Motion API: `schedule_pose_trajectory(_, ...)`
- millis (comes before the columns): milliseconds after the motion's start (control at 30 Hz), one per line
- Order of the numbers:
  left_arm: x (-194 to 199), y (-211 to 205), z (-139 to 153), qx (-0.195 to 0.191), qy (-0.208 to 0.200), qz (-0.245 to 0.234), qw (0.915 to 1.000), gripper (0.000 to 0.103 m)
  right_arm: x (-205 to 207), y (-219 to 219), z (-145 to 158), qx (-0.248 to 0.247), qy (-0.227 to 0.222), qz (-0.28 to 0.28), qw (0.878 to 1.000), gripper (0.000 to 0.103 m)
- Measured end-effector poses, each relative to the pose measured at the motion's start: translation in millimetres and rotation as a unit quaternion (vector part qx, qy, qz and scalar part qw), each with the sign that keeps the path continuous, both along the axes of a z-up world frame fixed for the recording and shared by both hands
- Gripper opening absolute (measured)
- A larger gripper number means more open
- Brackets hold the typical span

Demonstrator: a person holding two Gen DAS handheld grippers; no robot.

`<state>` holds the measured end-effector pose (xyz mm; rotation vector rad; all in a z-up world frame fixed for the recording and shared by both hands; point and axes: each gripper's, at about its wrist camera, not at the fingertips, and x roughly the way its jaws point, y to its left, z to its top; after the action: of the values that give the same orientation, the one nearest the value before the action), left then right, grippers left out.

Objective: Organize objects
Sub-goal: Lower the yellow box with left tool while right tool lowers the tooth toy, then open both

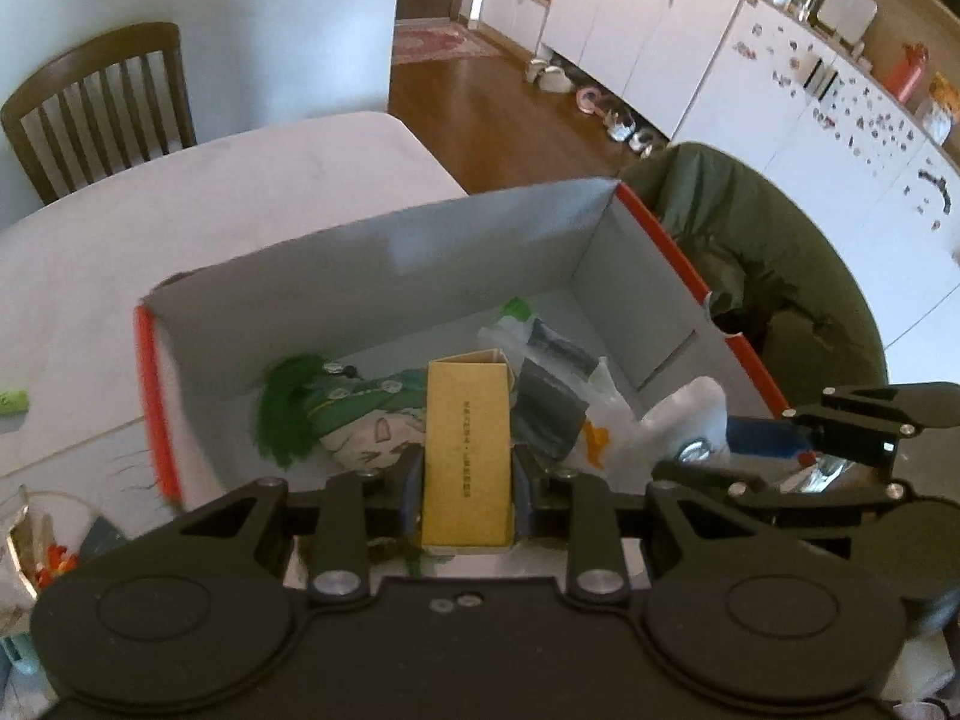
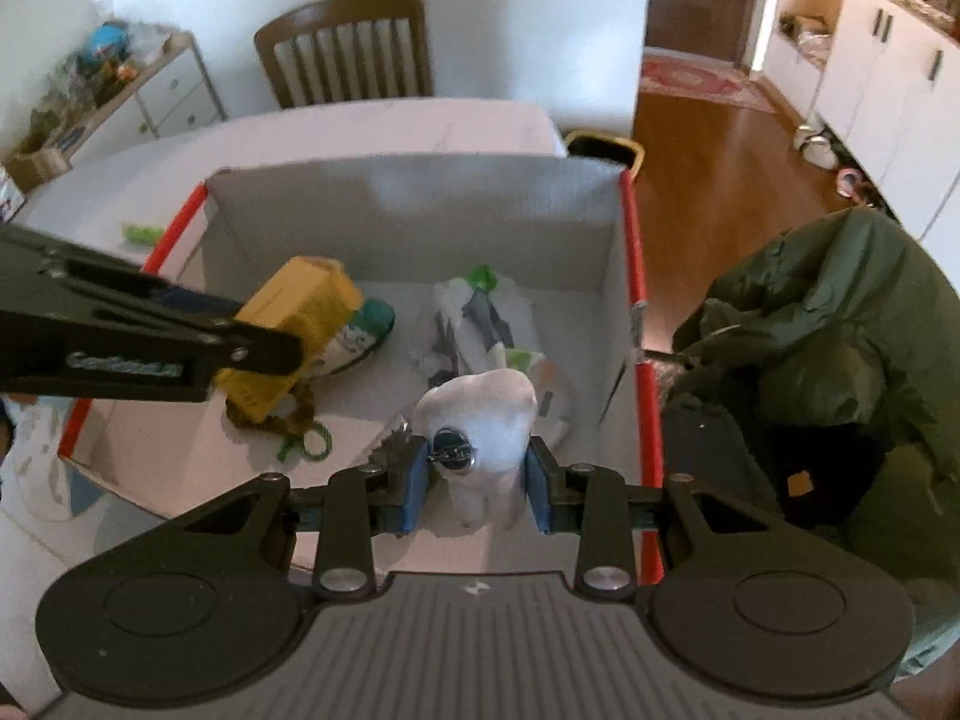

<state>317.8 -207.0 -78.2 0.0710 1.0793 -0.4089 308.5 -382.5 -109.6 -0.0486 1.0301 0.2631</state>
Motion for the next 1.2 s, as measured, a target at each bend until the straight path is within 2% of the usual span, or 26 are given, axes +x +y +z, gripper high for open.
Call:
schedule_pose_trajectory(567, 20, -31, -44, 0.061, 0.031, -0.025, 0.9974, 0.028, 12, 9, -26, -0.026, 0.035, 0.057, 0.997, 0.034)
schedule_pose_trajectory(967, 28, -28, -59, 0.067, 0.065, -0.019, 0.9954, 0.029, 17, 10, -28, -0.024, 0.036, 0.064, 0.997, 0.035)
schedule_pose_trajectory(1200, 32, -29, -55, 0.07, 0.067, -0.021, 0.9951, 0.032, 12, 12, -24, -0.027, 0.023, 0.067, 0.997, 0.035)
